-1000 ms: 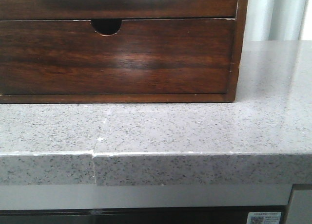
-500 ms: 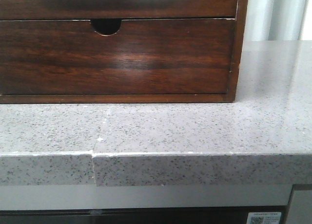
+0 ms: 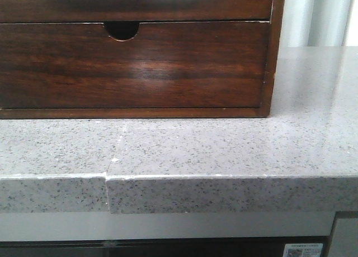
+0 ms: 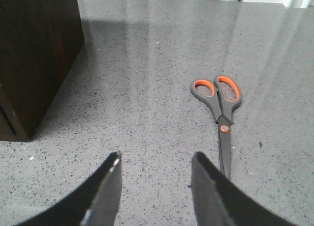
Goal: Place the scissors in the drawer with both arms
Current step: 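Close the left gripper around the white drawer handle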
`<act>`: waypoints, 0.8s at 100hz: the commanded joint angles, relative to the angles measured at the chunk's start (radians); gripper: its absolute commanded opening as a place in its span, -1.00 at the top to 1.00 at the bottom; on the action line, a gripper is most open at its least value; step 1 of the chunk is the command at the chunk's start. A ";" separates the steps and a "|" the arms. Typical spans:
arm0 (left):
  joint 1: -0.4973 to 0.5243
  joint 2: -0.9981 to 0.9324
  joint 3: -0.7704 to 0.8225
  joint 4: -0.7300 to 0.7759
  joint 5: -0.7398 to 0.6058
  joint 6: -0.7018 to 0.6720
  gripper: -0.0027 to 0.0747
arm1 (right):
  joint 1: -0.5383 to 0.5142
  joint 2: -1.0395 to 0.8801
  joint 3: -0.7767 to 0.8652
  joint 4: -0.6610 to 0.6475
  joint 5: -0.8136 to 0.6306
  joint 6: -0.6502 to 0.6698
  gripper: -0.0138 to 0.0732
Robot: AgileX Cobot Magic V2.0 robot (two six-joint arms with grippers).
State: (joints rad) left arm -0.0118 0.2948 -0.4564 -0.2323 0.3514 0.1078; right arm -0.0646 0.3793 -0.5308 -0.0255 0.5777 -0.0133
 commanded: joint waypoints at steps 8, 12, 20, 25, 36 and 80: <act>0.001 0.034 -0.033 -0.250 -0.078 -0.003 -0.25 | -0.004 0.017 -0.036 -0.006 -0.069 -0.005 -0.09; 0.001 0.045 -0.033 -0.311 -0.074 -0.003 -0.25 | -0.004 0.017 -0.036 0.003 -0.067 -0.005 -0.09; 0.001 0.079 -0.033 -0.405 -0.050 0.003 -0.25 | -0.004 0.017 -0.036 0.003 -0.067 -0.005 -0.09; -0.001 0.103 -0.033 -0.461 -0.033 0.013 -0.25 | -0.004 0.017 -0.036 0.003 -0.067 -0.005 -0.09; -0.001 0.166 -0.033 -0.631 0.011 0.103 -0.25 | -0.004 0.017 -0.036 0.004 -0.060 -0.005 -0.09; -0.001 0.435 -0.034 -1.459 0.266 0.671 -0.25 | -0.004 0.017 -0.034 0.004 -0.016 -0.005 -0.09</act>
State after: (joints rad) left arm -0.0118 0.6775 -0.4564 -1.4903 0.5700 0.6472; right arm -0.0646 0.3831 -0.5308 -0.0219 0.6263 -0.0133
